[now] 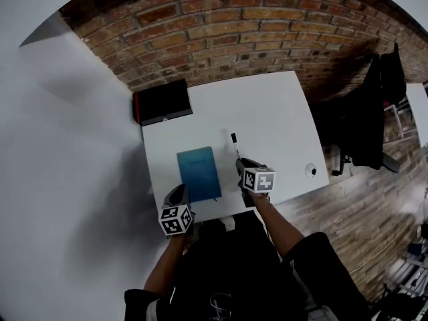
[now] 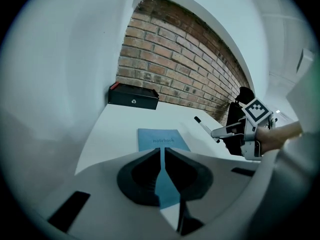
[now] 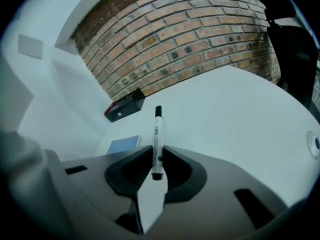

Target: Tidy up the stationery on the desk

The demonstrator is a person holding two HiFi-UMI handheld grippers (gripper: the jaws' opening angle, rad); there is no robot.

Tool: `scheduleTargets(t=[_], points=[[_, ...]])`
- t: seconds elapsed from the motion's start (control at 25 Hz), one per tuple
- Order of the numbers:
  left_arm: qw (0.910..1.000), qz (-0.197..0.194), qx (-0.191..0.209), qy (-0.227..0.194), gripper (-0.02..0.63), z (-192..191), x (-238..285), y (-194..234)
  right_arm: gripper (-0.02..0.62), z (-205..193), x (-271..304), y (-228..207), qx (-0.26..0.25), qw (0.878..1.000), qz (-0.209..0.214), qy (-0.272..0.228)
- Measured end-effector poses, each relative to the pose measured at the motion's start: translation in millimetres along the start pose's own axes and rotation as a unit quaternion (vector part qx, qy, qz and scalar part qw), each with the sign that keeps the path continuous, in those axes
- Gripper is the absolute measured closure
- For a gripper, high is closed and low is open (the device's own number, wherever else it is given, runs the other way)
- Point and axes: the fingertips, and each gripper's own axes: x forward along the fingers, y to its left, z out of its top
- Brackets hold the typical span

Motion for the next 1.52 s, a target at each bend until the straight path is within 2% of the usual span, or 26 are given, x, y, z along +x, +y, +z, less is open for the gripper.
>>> scheduleTargets(t=[0.36, 0.68, 1.52], points=[[0.9997, -0.019, 0.008, 0.010, 0.568, -18, -10, 2, 0.514, -46, -3, 33, 0.045, 0.998, 0.040, 0.020], [0.9997, -0.016, 0.010, 0.013, 0.567, -28, -22, 11, 0.514, -84, 3, 50, 0.058, 0.995, 0.062, 0.054], [0.9997, 0.013, -0.015, 0.014, 0.567, -46, -40, 22, 0.514, -117, 18, 62, 0.074, 0.985, 0.090, 0.127]])
